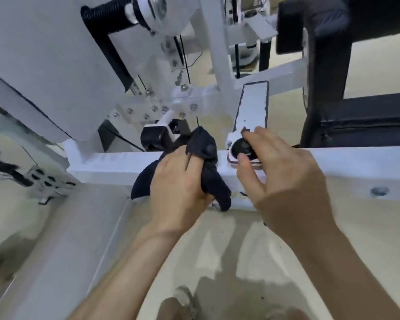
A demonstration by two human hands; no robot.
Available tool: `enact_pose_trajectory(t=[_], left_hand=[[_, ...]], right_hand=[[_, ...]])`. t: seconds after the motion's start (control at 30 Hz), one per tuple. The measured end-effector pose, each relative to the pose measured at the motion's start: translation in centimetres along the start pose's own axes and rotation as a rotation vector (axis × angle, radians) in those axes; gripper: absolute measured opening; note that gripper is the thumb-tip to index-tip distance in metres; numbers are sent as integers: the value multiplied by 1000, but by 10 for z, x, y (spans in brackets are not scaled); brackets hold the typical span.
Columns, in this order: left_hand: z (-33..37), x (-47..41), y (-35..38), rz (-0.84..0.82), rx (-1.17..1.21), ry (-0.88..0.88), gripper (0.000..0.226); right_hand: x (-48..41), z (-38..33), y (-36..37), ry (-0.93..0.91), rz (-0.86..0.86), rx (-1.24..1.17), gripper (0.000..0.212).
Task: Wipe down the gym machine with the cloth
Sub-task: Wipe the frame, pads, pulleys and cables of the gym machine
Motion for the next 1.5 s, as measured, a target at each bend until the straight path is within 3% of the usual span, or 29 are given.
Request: enact_pose_trajectory(t=[0.1, 0.17, 0.27, 0.33, 0.4, 0.5, 0.57, 0.67, 0.8, 0.9, 0.97, 1.1, 1.23, 1.33, 1.4, 1.5], left_hand=[[8, -3, -12, -61, 225, -66, 45], [22, -7, -19, -26, 389, -217, 39], [43, -6, -19, -20, 503, -386, 71], [49, -3, -20, -9, 553, -302, 77], [42, -1, -23, -18, 563, -165, 67], [20, 4, -23, -164, 495, 1, 81], [-4, 12, -23, -271, 339, 41, 97], [-38, 31, -31, -339, 121, -26, 82], [-23, 28, -30, -353, 134, -110, 71], [21, 18, -24, -316, 301, -176, 66], [31, 20, -27, -295, 377, -266, 63], [21, 30, -54, -173, 539, -221, 32], [-2, 34, -62, -233, 425, -135, 49], [-16, 26, -60, -302, 297, -68, 67], [-6, 22, -55, -373, 193, 36, 64], [17, 21, -51, -362, 202, 58, 51]], right_hand=[[-8, -1, -7, 105, -182, -18, 41], [-10, -6, -14, 154, -226, 24, 41], [-10, -10, -25, 147, -278, 72, 39], [-11, -9, -28, 172, -359, 44, 41], [-7, -12, -27, 196, -398, 17, 44], [10, -28, -23, 105, -320, 142, 43], [21, -33, -17, 93, -256, 241, 43], [27, -32, -12, 111, -176, 280, 42], [32, -33, -10, 30, -115, 58, 40], [36, -30, -16, 305, -36, -230, 37], [41, -35, -16, 450, -74, -438, 35], [46, -52, -6, 477, -218, -631, 39], [42, -62, 15, 443, -260, -448, 34], [29, -66, 24, 235, -274, -178, 28], [26, -61, 21, 134, -289, -32, 30], [31, -38, 3, 133, -225, 34, 31]])
Point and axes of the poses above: each hand's wrist, its own x-axis away from the middle knuckle, its own y-axis out of the palm, z = x × y, the point moved 3 cm from there along -x, towards the middle knuckle, and after that the axes turned 11 degrees about y, right-handed, at the moved point
